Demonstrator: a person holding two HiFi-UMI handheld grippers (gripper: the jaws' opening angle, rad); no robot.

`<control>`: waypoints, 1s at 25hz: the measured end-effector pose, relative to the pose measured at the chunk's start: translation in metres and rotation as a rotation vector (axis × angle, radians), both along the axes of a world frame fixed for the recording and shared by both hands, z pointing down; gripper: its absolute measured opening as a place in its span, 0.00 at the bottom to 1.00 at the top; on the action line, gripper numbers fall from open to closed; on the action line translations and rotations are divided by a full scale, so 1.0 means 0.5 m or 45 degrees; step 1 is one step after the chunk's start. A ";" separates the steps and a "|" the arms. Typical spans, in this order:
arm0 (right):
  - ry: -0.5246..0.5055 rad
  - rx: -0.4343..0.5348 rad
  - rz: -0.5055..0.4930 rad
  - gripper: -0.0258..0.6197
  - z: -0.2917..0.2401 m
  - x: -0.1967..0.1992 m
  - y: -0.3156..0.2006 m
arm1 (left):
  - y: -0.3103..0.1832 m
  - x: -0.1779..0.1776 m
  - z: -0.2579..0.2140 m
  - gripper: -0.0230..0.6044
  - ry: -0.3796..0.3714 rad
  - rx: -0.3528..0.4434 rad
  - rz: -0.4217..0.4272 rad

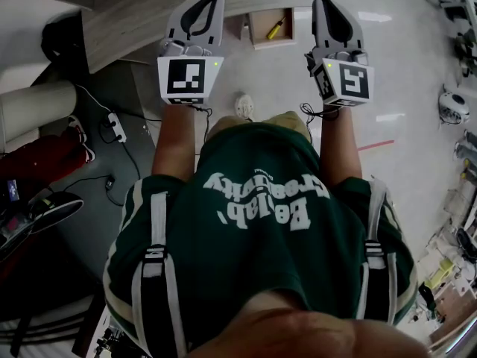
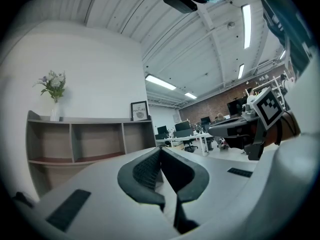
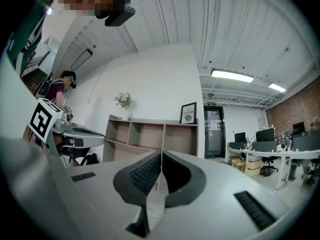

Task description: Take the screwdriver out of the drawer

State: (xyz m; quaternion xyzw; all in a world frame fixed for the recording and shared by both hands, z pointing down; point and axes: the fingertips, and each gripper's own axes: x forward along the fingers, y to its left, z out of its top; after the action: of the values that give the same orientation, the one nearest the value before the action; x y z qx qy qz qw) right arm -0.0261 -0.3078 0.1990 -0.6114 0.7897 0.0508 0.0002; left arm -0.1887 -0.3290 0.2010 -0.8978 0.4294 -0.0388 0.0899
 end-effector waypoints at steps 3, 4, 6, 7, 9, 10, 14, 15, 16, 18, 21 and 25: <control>0.008 -0.009 0.014 0.09 0.003 0.015 -0.015 | -0.017 0.016 0.003 0.06 0.003 -0.010 0.017; 0.009 -0.011 0.019 0.09 0.005 0.020 -0.020 | -0.022 0.021 0.006 0.06 0.003 -0.014 0.019; 0.008 -0.017 0.021 0.09 0.011 0.032 -0.028 | -0.030 0.035 0.013 0.07 0.001 -0.024 0.022; 0.008 -0.020 0.020 0.09 0.015 0.039 -0.032 | -0.033 0.043 0.017 0.06 -0.002 -0.028 0.023; 0.005 -0.029 0.017 0.09 0.023 0.055 -0.043 | -0.040 0.062 0.026 0.06 -0.009 -0.038 0.025; 0.000 -0.031 0.014 0.09 0.027 0.063 -0.050 | -0.045 0.071 0.030 0.06 -0.015 -0.043 0.025; -0.006 -0.042 -0.001 0.09 0.043 0.107 -0.071 | -0.062 0.116 0.054 0.06 -0.036 -0.073 0.012; 0.006 -0.043 -0.005 0.09 0.046 0.123 -0.076 | -0.068 0.130 0.060 0.07 -0.040 -0.083 0.005; 0.017 -0.045 -0.007 0.09 0.049 0.140 -0.083 | -0.073 0.145 0.067 0.07 -0.045 -0.094 -0.002; 0.023 -0.058 -0.014 0.09 0.058 0.178 -0.096 | -0.083 0.178 0.082 0.07 -0.055 -0.115 -0.017; 0.012 -0.072 -0.041 0.09 0.082 0.248 -0.116 | -0.092 0.246 0.113 0.06 -0.064 -0.138 -0.033; 0.031 -0.096 -0.089 0.09 0.129 0.331 -0.145 | -0.103 0.327 0.182 0.07 -0.118 -0.180 -0.085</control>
State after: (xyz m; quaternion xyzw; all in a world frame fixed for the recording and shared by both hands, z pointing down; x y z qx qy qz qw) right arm 0.1394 -0.3803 0.2637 -0.5823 0.8119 0.0284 -0.0306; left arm -0.0254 -0.3806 0.2920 -0.8844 0.4505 -0.1134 0.0445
